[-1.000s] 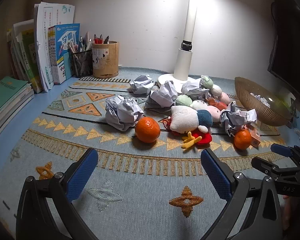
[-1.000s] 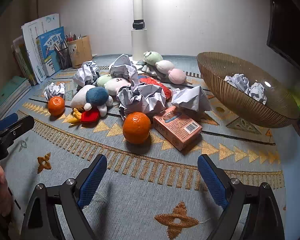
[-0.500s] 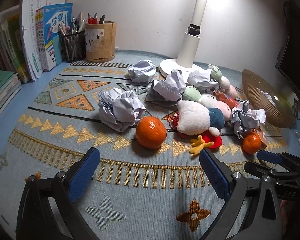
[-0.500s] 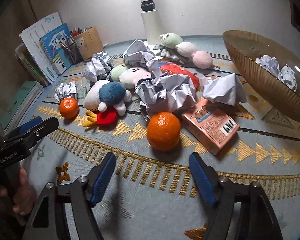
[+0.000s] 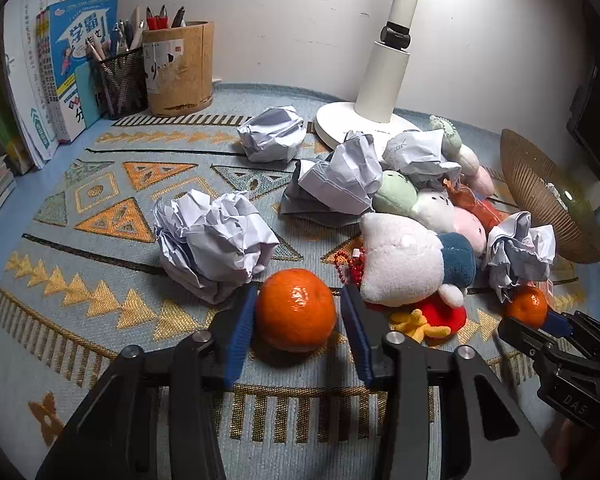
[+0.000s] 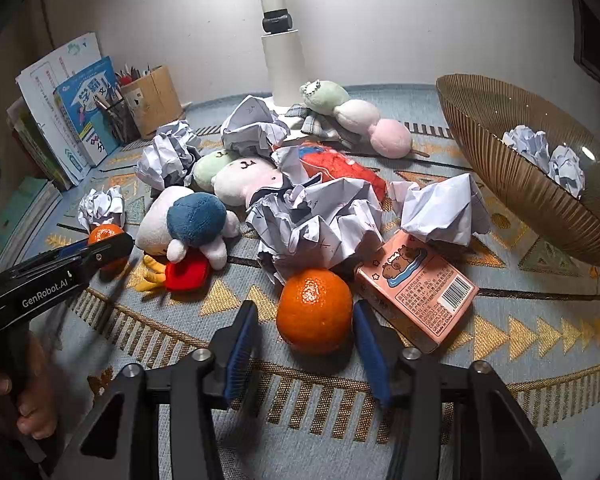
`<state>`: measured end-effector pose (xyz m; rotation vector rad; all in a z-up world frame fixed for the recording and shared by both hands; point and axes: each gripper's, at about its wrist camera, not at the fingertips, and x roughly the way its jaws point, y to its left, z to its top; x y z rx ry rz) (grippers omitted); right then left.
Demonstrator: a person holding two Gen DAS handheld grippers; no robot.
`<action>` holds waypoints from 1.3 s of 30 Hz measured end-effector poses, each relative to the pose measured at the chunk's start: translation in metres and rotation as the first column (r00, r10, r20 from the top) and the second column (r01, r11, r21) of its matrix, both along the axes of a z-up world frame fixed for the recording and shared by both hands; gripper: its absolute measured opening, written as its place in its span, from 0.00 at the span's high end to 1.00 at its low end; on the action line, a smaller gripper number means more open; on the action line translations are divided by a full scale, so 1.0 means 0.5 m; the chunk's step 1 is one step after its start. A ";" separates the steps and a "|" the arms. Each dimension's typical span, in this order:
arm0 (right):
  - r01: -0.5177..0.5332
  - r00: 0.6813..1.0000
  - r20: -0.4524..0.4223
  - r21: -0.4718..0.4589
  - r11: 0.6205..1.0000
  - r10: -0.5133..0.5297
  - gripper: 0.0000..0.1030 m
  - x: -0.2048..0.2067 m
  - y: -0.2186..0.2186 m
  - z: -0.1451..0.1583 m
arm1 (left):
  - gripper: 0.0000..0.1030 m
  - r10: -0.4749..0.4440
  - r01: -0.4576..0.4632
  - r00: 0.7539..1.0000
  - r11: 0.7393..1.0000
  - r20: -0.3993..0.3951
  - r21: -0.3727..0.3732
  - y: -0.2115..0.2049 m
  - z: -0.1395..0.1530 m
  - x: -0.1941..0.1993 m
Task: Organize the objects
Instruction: 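Grasp an orange with the left tool while the right tool grasps another orange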
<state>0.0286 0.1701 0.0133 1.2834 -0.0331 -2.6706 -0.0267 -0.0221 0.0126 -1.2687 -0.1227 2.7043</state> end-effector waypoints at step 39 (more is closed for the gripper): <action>-0.118 0.993 -0.013 -0.028 0.993 0.118 0.63 0.131 0.038 -0.003 | 0.65 -0.171 0.139 0.976 0.965 -0.133 -0.222 0.141 0.019 0.215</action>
